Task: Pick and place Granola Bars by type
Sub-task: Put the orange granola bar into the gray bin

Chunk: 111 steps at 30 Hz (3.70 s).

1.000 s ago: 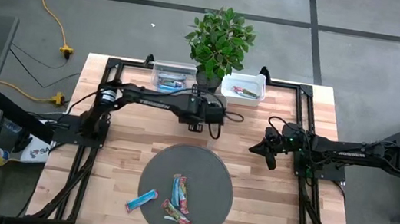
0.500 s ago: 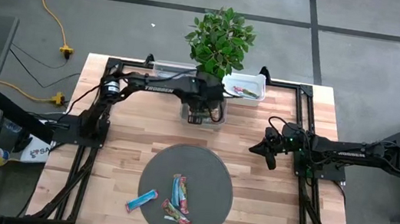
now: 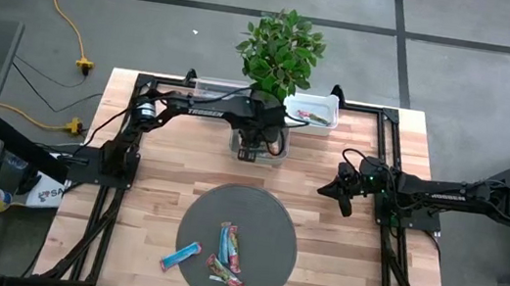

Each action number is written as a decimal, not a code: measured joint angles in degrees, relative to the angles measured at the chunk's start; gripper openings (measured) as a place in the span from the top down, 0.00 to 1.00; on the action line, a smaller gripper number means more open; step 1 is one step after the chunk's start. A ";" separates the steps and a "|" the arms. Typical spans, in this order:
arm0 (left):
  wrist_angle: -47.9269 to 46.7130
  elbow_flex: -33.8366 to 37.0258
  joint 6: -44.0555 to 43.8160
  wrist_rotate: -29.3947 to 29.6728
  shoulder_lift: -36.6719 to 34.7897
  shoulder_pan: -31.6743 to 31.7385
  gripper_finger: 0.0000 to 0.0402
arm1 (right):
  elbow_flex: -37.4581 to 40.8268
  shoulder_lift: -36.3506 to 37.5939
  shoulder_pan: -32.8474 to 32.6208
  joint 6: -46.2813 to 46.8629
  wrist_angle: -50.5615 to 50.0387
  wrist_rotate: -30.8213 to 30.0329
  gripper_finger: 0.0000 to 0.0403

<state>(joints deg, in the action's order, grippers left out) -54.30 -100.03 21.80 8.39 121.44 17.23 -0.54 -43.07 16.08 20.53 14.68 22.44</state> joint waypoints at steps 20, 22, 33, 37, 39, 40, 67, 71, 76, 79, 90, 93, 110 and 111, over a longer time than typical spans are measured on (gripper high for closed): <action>-1.74 0.02 0.42 0.00 0.03 -1.79 0.59 | 0.02 0.00 0.00 0.00 0.00 0.00 1.00; -1.51 -0.04 0.42 2.60 0.03 -2.59 0.56 | 0.01 0.00 0.02 0.00 0.00 0.00 1.00; -0.81 -0.55 -1.23 13.10 0.01 -8.43 0.41 | 0.02 0.00 0.02 0.00 0.00 0.00 1.00; -1.49 -0.55 -4.66 17.92 -0.02 -10.99 0.41 | 0.01 0.00 0.00 0.00 0.00 0.00 1.00; -2.29 -0.55 -7.19 19.31 -0.02 -12.52 0.41 | 0.00 0.00 0.02 0.00 -0.02 0.00 1.00; -2.73 -0.55 -8.61 19.98 -0.02 -13.36 0.41 | 0.02 0.00 0.02 0.00 -0.02 0.00 1.00; -5.54 -1.38 -20.87 38.50 -0.56 -24.79 0.41 | 0.00 0.01 0.00 0.00 -0.02 0.00 1.00; -8.84 -6.62 -24.11 38.94 -0.83 -24.82 0.41 | 0.00 0.00 0.00 0.00 0.00 0.00 1.00; -13.44 -16.88 -27.51 30.57 -0.85 -24.85 0.41 | 0.00 0.01 0.00 0.00 0.00 0.00 1.00; -16.84 -23.91 -32.69 20.42 -0.78 -24.91 0.41 | 0.00 0.02 0.02 0.00 -0.02 0.00 1.00; -17.71 -33.94 -53.96 -0.70 -3.51 -28.89 0.41 | 0.02 0.02 0.02 0.00 0.00 0.00 1.00; -19.16 -33.90 -59.26 0.86 -4.27 -31.91 0.41 | 0.00 0.02 0.00 0.00 0.00 0.00 1.00; -18.92 -33.56 -94.28 14.54 -4.80 -52.25 0.41 | 0.00 0.02 0.00 0.00 0.00 0.00 1.00; -18.88 -33.37 -97.34 15.93 -4.74 -53.10 0.41 | 0.01 0.02 0.01 0.00 0.00 0.00 1.00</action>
<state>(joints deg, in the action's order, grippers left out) -73.18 -133.40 -75.55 24.32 116.71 -35.87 -0.53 -43.05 16.09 20.53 14.68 22.44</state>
